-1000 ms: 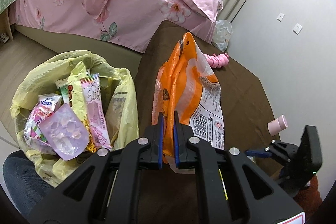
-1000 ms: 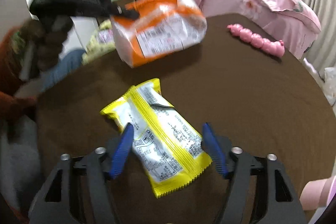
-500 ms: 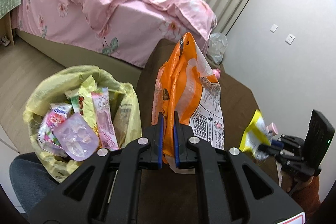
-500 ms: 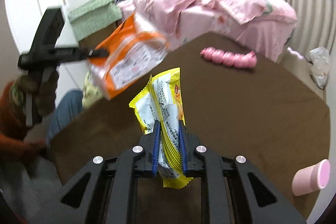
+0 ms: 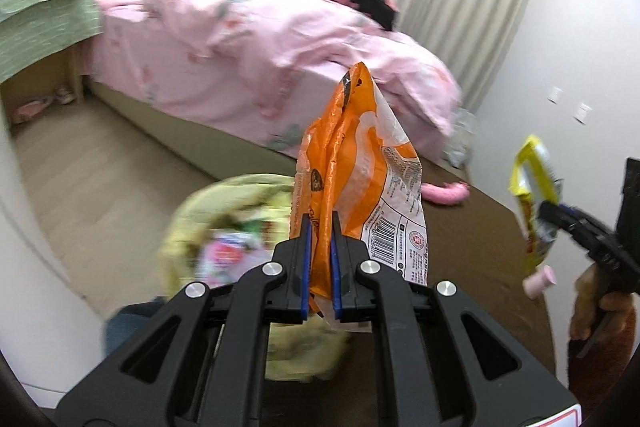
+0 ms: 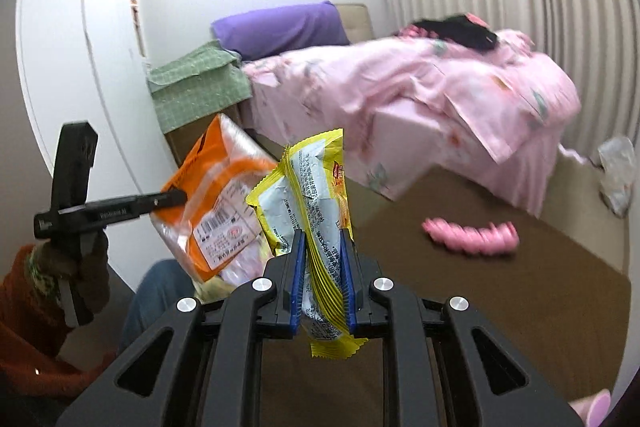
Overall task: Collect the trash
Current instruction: 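Carry the orange chip bag and yellow packet over the yellow bag with both grippers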
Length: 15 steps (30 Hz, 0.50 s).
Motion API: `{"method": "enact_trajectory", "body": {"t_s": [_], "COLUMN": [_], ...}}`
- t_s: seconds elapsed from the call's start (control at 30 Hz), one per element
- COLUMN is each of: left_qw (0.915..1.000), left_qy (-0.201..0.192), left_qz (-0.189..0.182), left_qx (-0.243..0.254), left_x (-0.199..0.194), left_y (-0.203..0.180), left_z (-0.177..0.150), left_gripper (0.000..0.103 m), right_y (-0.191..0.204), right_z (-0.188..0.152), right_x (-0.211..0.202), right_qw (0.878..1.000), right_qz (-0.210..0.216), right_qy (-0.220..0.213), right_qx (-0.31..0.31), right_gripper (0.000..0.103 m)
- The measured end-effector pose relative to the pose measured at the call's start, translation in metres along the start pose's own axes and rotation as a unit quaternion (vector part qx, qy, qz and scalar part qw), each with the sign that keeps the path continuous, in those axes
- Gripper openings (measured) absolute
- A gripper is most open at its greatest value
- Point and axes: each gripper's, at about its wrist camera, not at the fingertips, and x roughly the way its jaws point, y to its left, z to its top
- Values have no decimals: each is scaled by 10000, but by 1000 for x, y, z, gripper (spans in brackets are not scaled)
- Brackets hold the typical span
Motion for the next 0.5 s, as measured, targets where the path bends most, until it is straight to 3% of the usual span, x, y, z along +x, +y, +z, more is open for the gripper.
{"method": "enact_trajectory", "body": {"t_s": [0.17,0.3,0.5], "left_qw": [9982,9960,9951], "left_qy": [264,568,797], "left_qz": [461,516,574], "left_qx": [-264,-448,-55], "left_x": [9,37,93], "left_y": [43,62,60], "left_z": [-7,-16,-21], "left_gripper": [7,7,7], "right_y": [30,43,58], "right_z": [24,31,29], "right_x": [50,102,191], "right_qw": [9989,9966,9899], "right_qz": [363,652,879], "right_qy": [107,437,1109], "right_qx": [-292,-254,-77], "right_gripper": [17,17,17]}}
